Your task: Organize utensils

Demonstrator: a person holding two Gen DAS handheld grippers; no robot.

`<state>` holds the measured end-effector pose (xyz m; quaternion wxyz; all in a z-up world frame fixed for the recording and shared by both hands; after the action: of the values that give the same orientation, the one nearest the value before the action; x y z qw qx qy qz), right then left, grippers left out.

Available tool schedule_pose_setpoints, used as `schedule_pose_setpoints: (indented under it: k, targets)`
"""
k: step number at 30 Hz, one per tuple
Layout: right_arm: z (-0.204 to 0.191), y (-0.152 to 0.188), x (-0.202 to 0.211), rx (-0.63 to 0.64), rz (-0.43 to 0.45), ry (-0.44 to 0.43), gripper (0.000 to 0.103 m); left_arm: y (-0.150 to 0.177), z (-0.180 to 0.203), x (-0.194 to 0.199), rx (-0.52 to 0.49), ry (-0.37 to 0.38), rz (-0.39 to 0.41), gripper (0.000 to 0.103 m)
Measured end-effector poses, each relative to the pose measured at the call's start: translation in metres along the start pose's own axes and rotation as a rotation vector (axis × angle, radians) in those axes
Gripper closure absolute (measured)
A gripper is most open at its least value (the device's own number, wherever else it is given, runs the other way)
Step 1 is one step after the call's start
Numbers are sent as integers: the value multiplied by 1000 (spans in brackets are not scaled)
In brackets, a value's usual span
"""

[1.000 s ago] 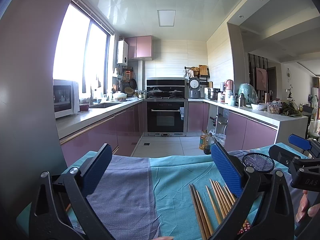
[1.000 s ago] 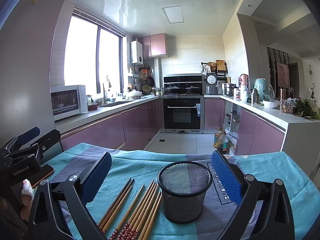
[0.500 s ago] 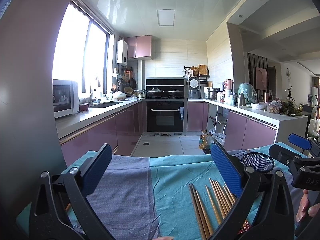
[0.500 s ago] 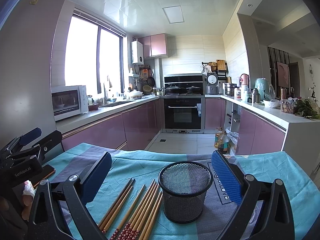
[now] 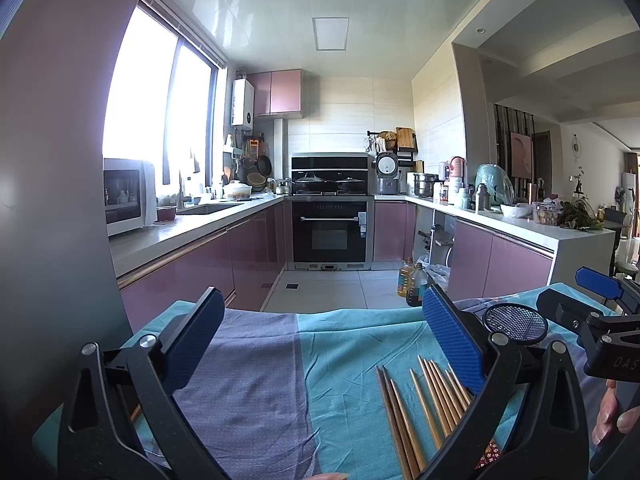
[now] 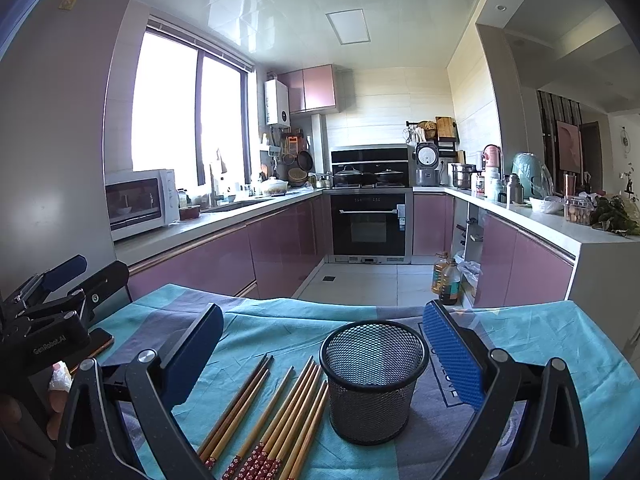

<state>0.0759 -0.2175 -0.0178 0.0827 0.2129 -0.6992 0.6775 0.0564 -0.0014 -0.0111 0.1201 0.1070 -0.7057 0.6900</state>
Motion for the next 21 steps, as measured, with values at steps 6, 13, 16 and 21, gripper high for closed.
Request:
schedule_pose_setpoints:
  k: [6, 13, 16, 21]
  targets:
    - [-1, 1, 1, 0, -4, -2, 6, 0, 1, -1, -3, 1, -5, 5]
    - [1, 0, 2, -5, -11, -13, 6, 2, 3, -4, -7, 10, -15, 5]
    - [1, 1, 2, -7, -15, -19, 6, 2, 4, -5, -10, 13, -20, 5]
    - [5, 2, 3, -10, -20, -25, 6, 2, 4, -5, -11, 14, -26, 5]
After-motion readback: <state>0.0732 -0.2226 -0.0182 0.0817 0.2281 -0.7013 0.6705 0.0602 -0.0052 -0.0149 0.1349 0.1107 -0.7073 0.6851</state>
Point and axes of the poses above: each gripper's, at about its wrist camera, not at the fingertips, and x roughly against the way its jaws point, z to its right, y to its underside, the point moved 6 cm from there along -x, roughly the way its jaws point, and after that the axes turned 10 degrees about -z, right-handed, at the moved point
